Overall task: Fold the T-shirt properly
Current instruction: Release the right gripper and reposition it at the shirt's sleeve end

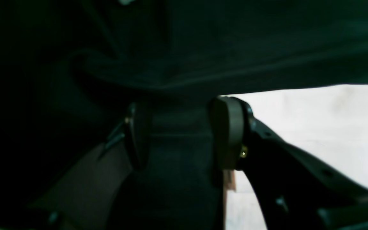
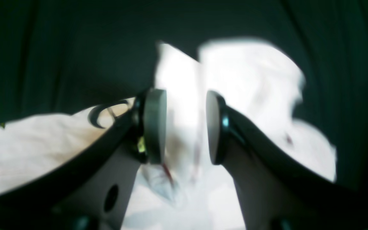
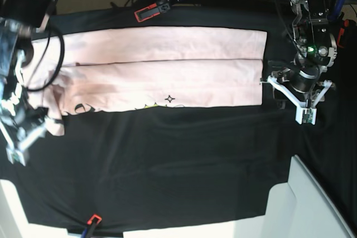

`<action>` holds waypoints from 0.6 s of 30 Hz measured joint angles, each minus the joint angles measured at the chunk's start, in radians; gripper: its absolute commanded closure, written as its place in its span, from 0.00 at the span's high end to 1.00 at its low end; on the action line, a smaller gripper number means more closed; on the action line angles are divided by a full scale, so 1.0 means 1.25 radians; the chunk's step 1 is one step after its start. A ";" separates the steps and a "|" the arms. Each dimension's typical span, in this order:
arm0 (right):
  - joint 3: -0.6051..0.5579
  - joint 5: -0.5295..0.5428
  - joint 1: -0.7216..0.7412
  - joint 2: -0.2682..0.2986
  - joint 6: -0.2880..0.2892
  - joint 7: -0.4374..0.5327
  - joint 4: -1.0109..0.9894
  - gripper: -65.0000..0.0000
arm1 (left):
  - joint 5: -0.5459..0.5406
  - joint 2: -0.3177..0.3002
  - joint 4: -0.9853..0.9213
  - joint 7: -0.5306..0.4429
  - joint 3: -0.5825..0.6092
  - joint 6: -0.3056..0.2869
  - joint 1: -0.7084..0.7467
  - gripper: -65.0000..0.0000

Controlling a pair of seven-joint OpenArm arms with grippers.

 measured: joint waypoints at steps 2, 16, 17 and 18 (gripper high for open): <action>-0.032 0.000 0.039 0.003 0.007 0.007 -0.062 0.31 | -0.001 0.001 0.000 0.000 0.001 -0.001 0.001 0.48; -0.146 -0.009 0.220 0.076 -0.003 0.172 -0.552 0.38 | -0.002 0.000 -0.002 0.000 0.001 0.000 0.019 0.48; -0.168 -0.006 0.222 0.076 -0.003 0.182 -0.562 0.38 | -0.002 0.000 -0.002 0.001 0.001 0.000 0.017 0.48; -0.184 -0.004 0.226 0.075 -0.003 0.194 -0.571 0.38 | -0.003 0.000 -0.002 0.000 0.001 -0.001 0.017 0.48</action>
